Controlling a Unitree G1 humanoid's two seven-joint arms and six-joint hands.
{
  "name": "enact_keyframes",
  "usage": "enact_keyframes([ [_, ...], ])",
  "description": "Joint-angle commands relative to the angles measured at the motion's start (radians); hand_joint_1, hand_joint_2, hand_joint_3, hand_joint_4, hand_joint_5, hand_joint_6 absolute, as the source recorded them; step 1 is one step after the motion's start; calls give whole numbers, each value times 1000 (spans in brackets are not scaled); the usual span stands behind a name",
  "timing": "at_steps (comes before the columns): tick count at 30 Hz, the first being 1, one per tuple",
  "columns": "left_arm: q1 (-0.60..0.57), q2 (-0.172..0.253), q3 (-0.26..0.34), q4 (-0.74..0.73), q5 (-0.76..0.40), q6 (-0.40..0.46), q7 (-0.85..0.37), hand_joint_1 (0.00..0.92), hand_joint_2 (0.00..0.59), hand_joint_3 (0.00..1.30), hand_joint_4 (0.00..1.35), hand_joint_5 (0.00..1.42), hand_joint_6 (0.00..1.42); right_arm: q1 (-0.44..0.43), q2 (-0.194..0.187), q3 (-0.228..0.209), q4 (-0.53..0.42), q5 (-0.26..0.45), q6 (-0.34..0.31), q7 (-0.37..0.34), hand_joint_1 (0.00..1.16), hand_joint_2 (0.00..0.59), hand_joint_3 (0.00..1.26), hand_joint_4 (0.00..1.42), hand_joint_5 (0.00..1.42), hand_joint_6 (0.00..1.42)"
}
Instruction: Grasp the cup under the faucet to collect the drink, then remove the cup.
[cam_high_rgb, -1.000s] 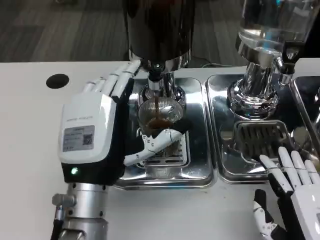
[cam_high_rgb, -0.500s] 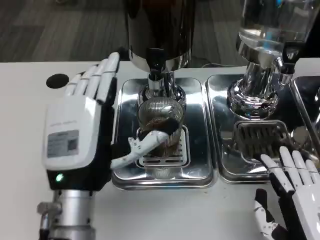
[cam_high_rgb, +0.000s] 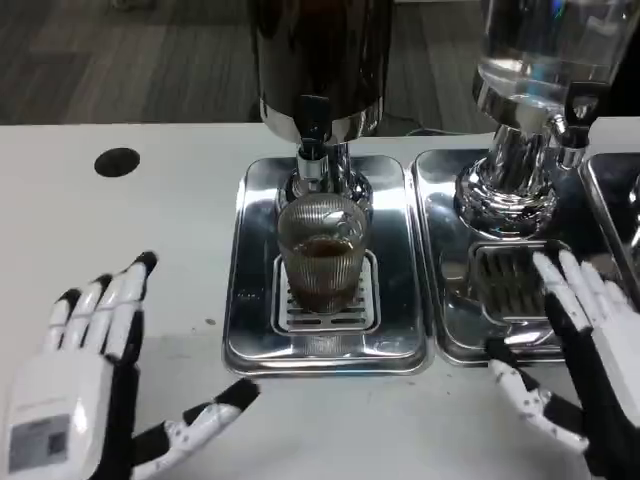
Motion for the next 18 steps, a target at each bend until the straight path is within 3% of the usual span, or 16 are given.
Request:
enact_keyframes([
  [1, 17, 15, 15, 59, -24, -17, 25, 0, 26, 38, 0, 71, 50, -101, 43, 17, -11, 60, 60, 128, 436, 296, 0, 0, 0, 0],
  [8, 28, 24, 37, 132, -74, -43, 51, 0, 53, 62, 0, 67, 35, -291, 138, 66, 72, 123, 172, 275, 581, 247, 0, 0, 0, 0],
  [12, 31, 29, 49, 161, -91, -59, 63, 0, 55, 80, 0, 67, 31, -387, 182, 86, 144, 153, 214, 323, 642, 219, 0, 0, 0, 0],
  [18, 34, 41, 60, 180, -107, -73, 71, 0, 57, 109, 0, 77, 29, -468, 216, 93, 210, 198, 244, 356, 650, 215, 0, 0, 0, 0],
])
